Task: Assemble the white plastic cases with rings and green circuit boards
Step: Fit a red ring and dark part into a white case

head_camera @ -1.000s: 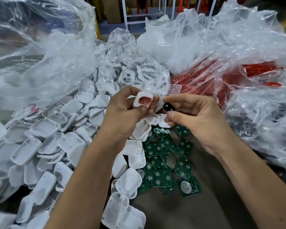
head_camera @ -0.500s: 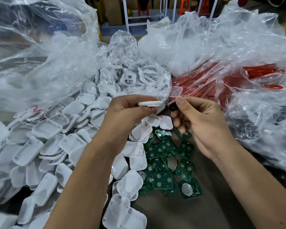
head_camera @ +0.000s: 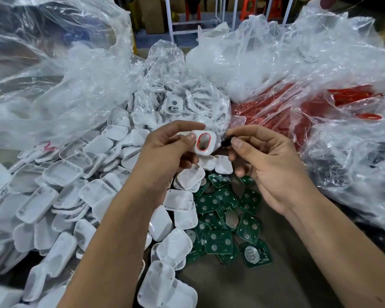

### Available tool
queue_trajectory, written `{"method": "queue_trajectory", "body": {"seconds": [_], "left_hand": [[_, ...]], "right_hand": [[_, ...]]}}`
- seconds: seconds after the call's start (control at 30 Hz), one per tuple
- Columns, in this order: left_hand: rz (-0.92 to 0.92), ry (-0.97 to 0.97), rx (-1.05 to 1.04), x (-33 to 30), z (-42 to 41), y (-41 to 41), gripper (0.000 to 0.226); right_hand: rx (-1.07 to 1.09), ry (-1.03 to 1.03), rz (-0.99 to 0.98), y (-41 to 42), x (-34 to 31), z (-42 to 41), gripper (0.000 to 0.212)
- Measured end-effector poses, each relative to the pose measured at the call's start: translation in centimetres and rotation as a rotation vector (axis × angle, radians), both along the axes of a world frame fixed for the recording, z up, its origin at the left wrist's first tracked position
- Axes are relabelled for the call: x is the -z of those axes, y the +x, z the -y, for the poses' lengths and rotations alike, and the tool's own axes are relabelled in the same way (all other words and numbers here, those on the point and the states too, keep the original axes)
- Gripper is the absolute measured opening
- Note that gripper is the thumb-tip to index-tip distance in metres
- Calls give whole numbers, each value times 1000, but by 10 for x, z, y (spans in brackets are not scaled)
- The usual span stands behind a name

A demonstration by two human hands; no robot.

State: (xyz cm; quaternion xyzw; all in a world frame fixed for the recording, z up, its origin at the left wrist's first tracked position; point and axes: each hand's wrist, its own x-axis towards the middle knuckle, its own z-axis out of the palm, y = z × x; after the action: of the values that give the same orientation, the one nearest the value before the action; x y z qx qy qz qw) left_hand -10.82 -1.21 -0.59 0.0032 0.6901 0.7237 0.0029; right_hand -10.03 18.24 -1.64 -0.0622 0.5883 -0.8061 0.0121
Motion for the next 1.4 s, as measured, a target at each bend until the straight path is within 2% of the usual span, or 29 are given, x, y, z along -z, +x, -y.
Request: {"method": "queue_trajectory", "body": {"seconds": [0.13,0.3,0.43,0.67,0.83,1.2,1.4], "left_hand": [[3,26,-9,-1,-1,0,24],[19,31,-71,-1,-2,0,9],[-12,6,-54,-2,-3,1,17],[-33,55,-81,-4,0,2,22],[-76,57,-64,-2,-3,2,19],[-88,97,44,-5,-7,6,24],[-124,1,17,-4,-10,6,26]], "right_hand": [[-47,8,14,1,0,0,15],[-88,-2,49,2,2,2,16],[-149,-87,85,1,2,2,16],[-4,168,-95,-2,10,3,19],[56,192,-179,-2,13,4,19],[15,225,-208,-2,14,5,29],[26,141,-124,-1,14,5,21]]}}
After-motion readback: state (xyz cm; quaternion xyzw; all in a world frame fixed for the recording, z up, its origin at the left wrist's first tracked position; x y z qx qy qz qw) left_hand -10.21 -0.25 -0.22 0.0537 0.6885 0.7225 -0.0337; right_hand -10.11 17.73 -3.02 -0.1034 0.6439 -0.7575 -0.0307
